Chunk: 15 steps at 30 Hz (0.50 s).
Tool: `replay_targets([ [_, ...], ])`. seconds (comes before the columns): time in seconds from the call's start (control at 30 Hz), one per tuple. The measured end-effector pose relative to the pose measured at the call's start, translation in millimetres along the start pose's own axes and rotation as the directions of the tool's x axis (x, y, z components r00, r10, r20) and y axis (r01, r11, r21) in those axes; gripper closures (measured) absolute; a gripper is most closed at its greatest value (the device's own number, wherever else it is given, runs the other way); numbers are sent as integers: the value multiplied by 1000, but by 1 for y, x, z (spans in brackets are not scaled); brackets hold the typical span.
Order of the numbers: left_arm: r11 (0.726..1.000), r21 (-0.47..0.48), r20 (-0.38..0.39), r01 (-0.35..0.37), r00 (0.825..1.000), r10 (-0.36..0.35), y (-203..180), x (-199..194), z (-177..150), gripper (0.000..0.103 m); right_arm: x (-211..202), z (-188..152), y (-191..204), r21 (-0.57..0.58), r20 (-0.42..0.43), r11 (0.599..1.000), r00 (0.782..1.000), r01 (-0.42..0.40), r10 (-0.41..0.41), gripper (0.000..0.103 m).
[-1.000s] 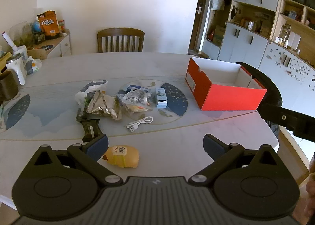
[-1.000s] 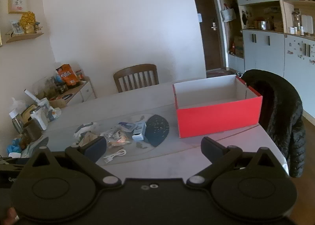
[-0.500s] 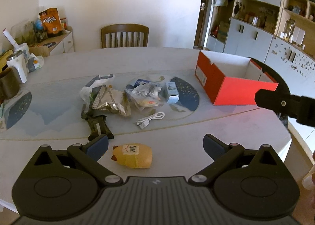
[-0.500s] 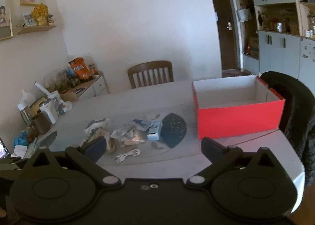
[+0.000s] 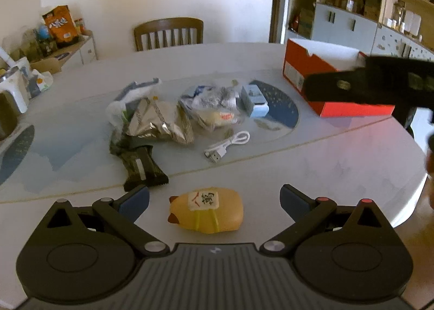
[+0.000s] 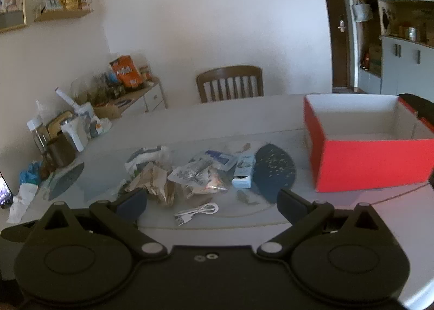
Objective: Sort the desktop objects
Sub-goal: 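Move the left tool toward the yellow chick toy on the table, then close the left gripper on the yellow chick toy while the right tool approaches the white cable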
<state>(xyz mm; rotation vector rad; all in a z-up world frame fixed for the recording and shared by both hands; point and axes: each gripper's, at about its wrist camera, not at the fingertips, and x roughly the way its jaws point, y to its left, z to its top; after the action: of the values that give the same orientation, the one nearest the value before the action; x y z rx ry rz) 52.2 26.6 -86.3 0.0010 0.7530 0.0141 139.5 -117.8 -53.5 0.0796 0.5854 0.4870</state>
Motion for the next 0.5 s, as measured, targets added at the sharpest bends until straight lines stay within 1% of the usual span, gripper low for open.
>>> replay_targets([
  [0.1,1000,16,-10,-5,1000,5,1,10,-4,0,21,0,3,-16,-35,1000,999,-8,7,1],
  [0.23,1000,12,-27,-22,999,22,4,26,-9,0,49,-3,8,-48,-91,999,996,5,-10,1],
  [0.33,999,13,-37,-39,999,40,6,34,-13,0,70,-5,12,-81,-132,996,991,25,-35,2],
  [0.43,999,15,-44,-51,998,52,6,41,-15,0,91,-6,18,-134,-170,989,982,57,-80,4],
  [0.5,998,12,-45,-61,997,61,7,45,-16,0,100,-7,21,-147,-185,988,979,55,-82,4],
])
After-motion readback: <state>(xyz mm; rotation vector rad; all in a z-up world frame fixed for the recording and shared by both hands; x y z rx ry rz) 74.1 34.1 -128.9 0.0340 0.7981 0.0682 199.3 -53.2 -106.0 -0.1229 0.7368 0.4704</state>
